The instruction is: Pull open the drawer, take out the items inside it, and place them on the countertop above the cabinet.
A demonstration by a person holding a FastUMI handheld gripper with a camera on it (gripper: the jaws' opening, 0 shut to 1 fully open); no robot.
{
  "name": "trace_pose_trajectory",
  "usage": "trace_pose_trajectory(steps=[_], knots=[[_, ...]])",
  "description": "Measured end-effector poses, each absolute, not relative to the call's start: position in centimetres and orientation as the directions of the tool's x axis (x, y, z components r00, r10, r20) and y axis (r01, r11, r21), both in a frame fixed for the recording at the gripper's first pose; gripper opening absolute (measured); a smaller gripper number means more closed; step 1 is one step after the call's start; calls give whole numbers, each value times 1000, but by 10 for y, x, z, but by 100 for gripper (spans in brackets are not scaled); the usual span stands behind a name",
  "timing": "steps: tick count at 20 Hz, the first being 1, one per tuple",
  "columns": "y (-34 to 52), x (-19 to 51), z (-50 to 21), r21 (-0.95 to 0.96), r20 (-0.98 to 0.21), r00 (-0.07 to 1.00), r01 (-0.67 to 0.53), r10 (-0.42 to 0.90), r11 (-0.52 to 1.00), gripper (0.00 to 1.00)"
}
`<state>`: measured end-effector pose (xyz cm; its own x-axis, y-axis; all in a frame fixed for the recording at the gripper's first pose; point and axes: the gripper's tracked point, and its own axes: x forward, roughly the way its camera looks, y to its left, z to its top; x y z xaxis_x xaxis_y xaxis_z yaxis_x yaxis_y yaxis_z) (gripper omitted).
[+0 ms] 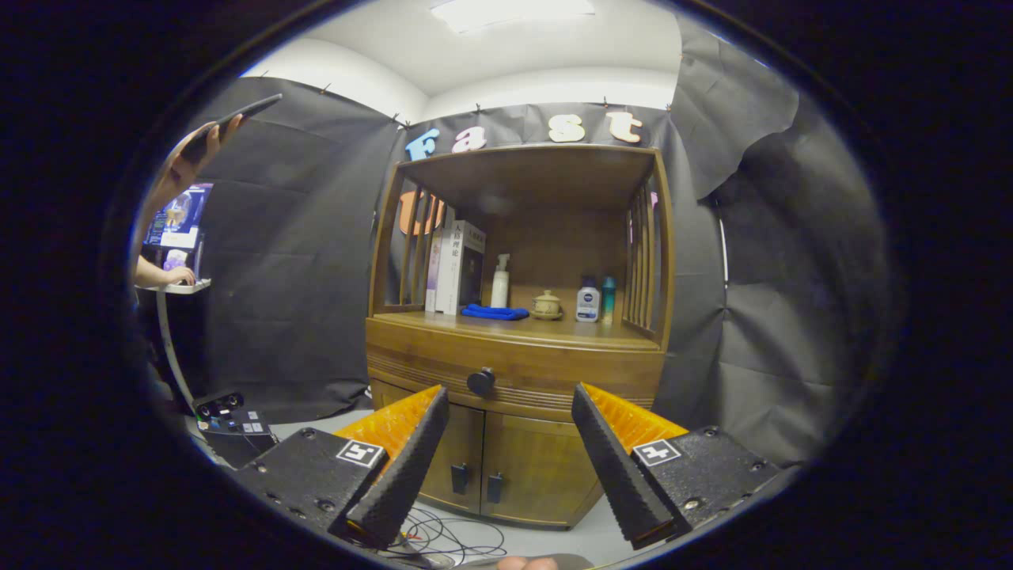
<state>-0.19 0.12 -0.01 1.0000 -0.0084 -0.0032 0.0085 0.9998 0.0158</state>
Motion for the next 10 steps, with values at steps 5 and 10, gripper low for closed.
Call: trace_pose_trajectory(steps=[5,10], knots=[[0,-2,-1,17,-5,1000,10,-10,1000,100],[0,-2,-2,12,-6,1000,8,-7,1000,100]])
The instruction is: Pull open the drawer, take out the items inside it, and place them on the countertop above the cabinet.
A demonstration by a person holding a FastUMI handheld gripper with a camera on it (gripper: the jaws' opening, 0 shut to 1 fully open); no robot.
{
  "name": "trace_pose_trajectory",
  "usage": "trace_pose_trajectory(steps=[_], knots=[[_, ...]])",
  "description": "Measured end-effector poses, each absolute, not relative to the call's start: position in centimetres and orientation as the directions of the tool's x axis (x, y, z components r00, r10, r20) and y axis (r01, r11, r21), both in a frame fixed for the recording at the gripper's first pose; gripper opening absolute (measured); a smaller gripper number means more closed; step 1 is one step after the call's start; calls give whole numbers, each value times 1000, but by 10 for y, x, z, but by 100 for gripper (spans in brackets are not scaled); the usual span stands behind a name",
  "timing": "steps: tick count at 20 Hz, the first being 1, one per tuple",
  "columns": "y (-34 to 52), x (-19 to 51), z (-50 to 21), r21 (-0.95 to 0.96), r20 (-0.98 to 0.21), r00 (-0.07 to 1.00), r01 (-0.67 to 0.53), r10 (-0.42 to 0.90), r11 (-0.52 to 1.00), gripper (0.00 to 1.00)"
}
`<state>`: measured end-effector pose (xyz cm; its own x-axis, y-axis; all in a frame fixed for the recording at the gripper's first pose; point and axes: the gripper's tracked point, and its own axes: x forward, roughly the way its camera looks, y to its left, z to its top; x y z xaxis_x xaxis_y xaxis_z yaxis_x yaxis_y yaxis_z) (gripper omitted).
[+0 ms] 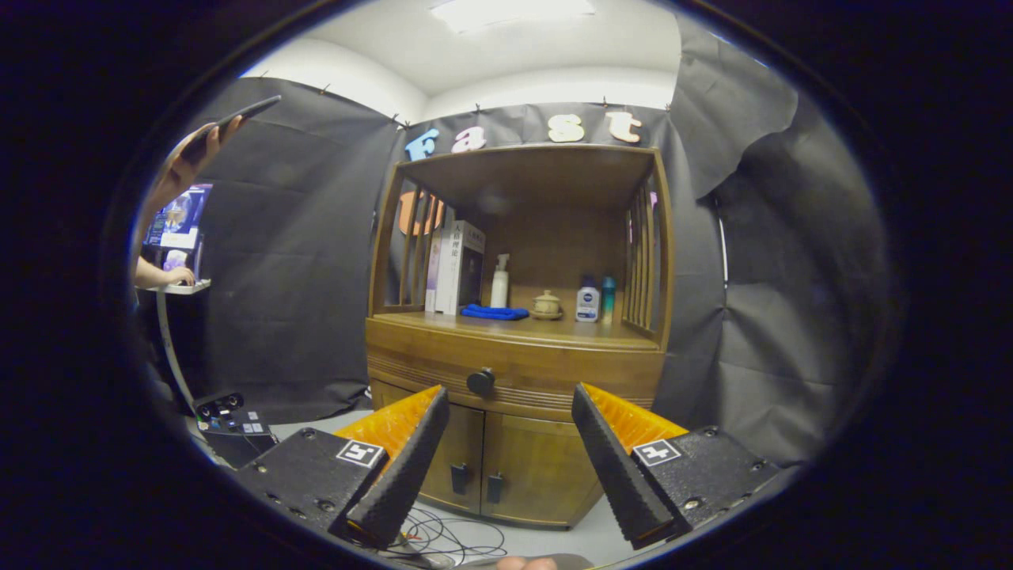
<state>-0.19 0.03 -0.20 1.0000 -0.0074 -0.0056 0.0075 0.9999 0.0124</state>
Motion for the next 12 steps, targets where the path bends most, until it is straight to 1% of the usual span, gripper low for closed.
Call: trace_pose_trajectory(steps=[7,12], knots=[[0,4,-6,31,-9,1000,26,-25,999,99],[14,52,-4,19,-26,999,31,-30,999,99]])
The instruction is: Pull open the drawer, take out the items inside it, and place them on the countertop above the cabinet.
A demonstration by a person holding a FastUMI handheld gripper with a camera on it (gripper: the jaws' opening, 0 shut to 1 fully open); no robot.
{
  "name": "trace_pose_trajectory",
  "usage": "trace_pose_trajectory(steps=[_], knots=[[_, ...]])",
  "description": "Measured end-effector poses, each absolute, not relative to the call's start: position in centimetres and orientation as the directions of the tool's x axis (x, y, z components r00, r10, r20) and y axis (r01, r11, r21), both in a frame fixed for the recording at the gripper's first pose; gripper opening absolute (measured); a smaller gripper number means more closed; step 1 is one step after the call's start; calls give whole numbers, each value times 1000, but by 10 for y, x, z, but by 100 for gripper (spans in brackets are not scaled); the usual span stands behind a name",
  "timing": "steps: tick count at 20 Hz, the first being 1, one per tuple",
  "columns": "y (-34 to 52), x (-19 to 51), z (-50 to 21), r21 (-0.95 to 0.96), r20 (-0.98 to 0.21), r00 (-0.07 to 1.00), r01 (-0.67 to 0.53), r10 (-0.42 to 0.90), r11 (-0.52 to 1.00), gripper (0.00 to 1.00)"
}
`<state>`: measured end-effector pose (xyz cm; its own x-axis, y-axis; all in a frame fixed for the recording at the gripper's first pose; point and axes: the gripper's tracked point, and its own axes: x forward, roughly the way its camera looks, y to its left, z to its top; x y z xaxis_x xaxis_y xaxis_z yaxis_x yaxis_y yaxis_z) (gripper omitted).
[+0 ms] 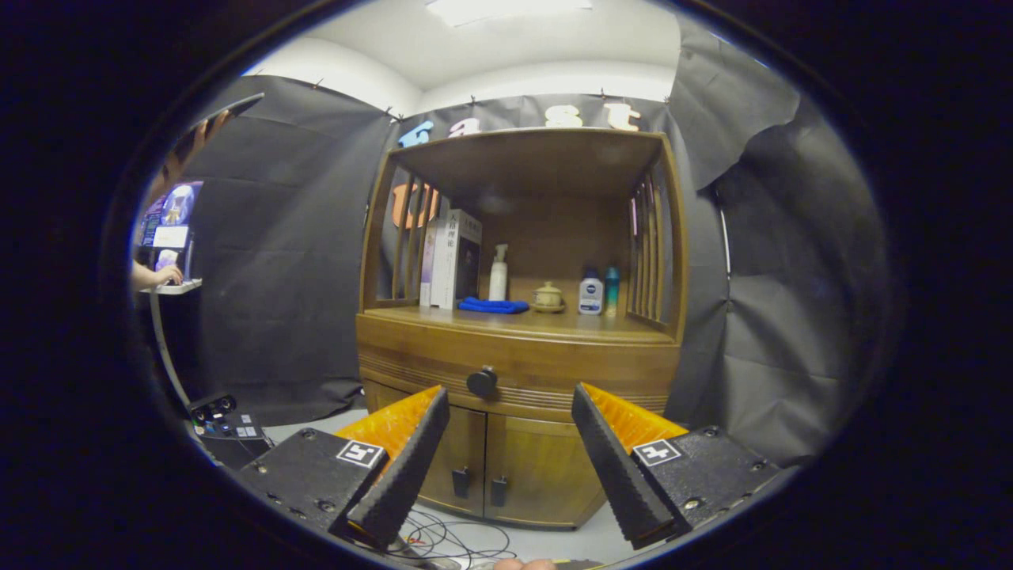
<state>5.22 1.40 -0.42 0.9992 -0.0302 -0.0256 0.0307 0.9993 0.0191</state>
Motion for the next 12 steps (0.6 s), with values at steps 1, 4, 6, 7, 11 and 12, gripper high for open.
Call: trace_pose_trajectory(steps=[1,4,6,7,11,12], knots=[[19,64,-3,20,-29,999,30,-30,999,99],[38,101,-8,48,-54,998,23,-20,999,99],[46,126,-15,71,-78,997,29,-24,997,100],[48,139,-19,85,-90,996,36,-28,996,99],[44,187,-46,81,-155,986,70,-57,994,100],[41,194,-52,79,-168,983,86,-71,993,99]])
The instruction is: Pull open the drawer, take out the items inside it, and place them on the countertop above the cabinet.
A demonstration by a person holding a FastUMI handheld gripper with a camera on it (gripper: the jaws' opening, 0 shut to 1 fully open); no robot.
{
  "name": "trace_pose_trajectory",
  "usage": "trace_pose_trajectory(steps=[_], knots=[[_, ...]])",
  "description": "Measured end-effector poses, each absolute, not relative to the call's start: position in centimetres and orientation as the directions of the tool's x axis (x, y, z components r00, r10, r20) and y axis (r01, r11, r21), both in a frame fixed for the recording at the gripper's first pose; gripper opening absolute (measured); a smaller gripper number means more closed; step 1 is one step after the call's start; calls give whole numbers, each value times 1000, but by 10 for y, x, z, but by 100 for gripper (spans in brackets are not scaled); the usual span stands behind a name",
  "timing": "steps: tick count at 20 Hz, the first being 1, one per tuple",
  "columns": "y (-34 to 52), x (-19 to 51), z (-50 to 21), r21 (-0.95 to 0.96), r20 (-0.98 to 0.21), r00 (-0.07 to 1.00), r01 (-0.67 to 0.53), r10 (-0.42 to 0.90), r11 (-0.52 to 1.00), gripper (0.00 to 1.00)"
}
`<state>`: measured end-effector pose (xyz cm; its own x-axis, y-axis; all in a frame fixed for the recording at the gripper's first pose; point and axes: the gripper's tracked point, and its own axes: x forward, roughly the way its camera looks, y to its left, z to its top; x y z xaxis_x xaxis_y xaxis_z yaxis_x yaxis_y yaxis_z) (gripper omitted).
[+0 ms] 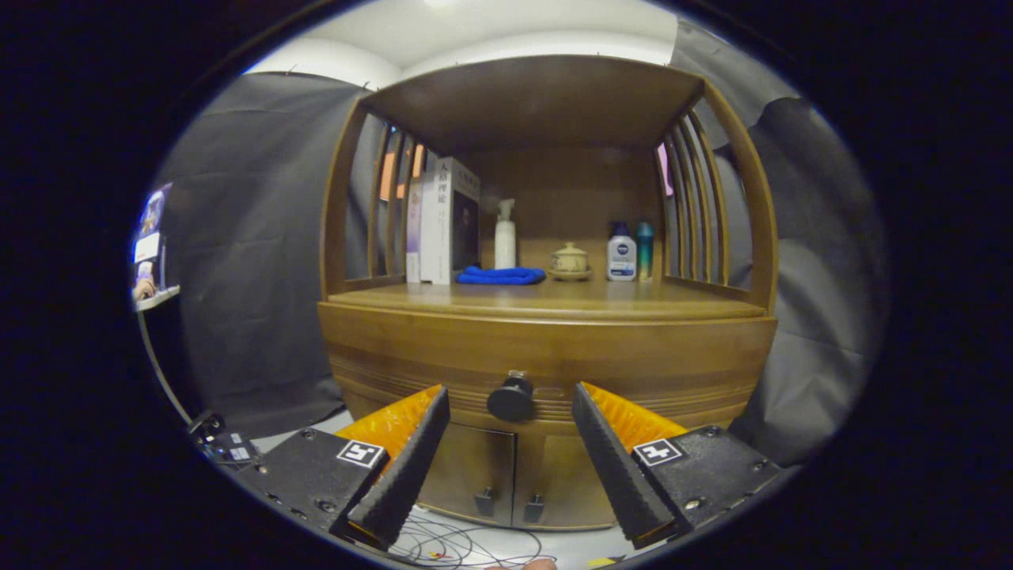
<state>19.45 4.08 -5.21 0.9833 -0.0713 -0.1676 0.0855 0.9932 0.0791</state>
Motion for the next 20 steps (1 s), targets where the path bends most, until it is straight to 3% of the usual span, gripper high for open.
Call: trace_pose_trajectory(steps=[6,10,16,20], knots=[[46,230,-64,87,-210,973,115,-94,990,99],[54,244,-79,47,-256,961,121,-105,992,93],[51,254,-87,39,-271,955,136,-121,990,75],[45,253,-89,57,-290,946,170,-147,984,49]])
